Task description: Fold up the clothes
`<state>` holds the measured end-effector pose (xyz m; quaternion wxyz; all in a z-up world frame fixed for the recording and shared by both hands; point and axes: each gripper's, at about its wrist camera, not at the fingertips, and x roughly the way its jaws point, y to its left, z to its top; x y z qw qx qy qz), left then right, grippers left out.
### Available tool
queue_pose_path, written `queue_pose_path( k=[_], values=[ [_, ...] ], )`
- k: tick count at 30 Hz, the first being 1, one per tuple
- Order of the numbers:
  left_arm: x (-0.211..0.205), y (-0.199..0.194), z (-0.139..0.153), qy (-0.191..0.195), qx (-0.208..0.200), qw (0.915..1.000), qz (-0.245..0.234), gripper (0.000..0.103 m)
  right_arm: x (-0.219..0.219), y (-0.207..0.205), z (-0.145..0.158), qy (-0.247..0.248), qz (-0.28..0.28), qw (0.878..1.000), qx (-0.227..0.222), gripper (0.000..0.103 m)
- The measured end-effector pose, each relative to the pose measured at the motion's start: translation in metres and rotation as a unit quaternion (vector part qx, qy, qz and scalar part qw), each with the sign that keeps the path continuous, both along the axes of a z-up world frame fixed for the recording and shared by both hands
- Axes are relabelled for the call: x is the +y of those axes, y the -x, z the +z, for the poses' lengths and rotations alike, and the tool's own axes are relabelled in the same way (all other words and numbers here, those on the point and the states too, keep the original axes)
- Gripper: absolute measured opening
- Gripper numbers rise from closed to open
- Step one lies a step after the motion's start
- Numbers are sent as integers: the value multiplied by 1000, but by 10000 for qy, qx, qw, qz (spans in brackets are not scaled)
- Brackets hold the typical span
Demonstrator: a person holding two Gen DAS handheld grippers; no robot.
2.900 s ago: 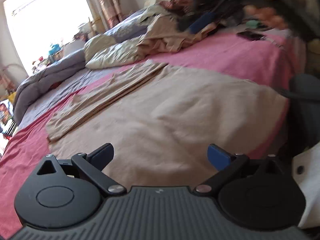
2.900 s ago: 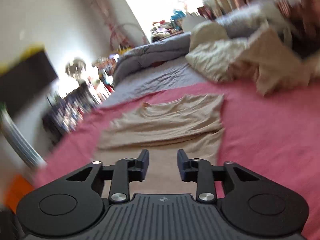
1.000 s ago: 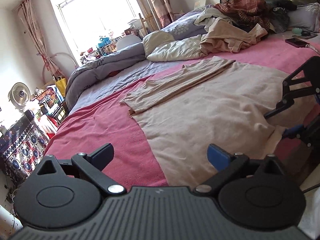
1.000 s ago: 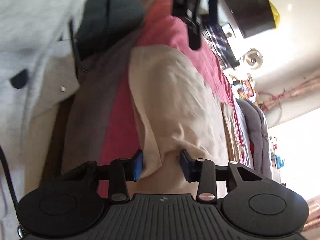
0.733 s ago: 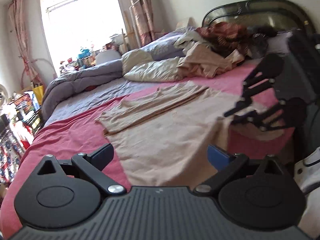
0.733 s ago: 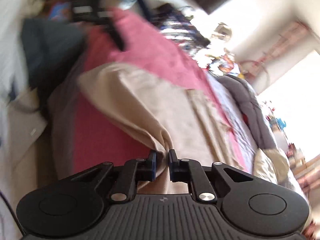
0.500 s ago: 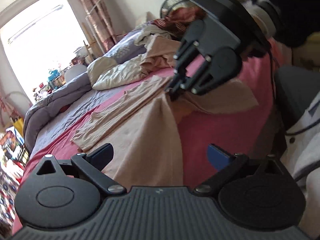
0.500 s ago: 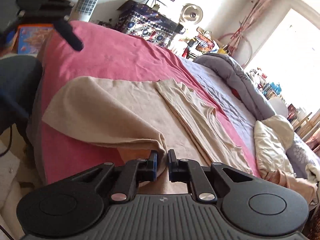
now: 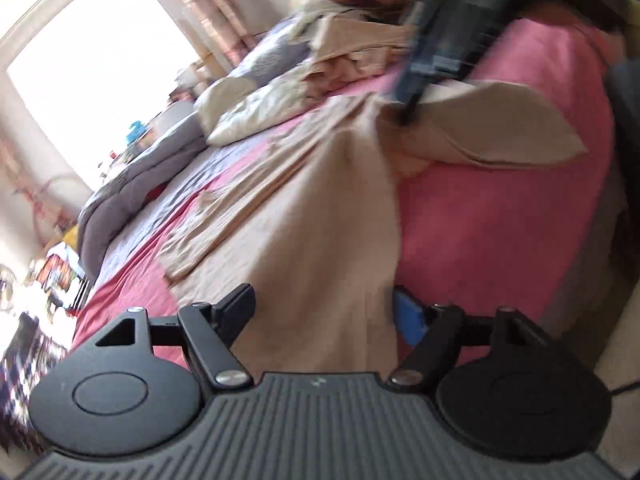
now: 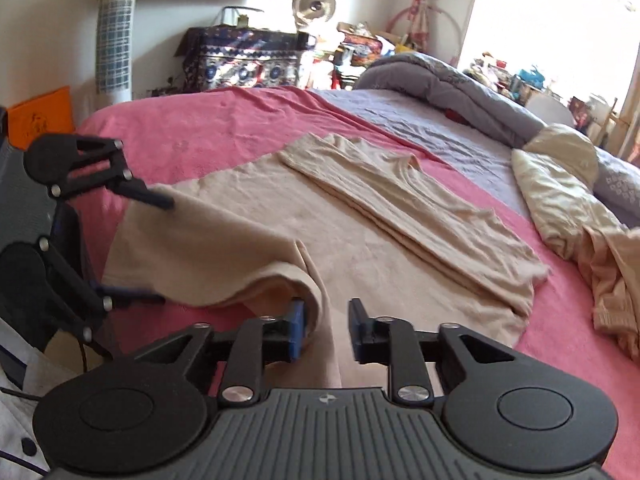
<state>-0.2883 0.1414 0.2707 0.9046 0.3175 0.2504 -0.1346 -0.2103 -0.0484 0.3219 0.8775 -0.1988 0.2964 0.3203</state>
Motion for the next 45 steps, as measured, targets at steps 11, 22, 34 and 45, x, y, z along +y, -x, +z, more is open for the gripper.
queue_pose_path(
  k=[11,22,34,45],
  values=[
    [38,-26,27,841,-482,9841,1490,43,-18,111,-67,1884,892,9656,-1556,42],
    [15,-17,21,-179,-815,9952,520,89,18,96,-84,1944,1168,9599,-1650,34],
    [30,-62,15,490,108,9971,569,85,3,85,-57,1568,538,9817,-937,9],
    [59,-31,36,1347,342,9871,798,15,-27,68,-12,888,-360,9927,-735,7]
  ],
)
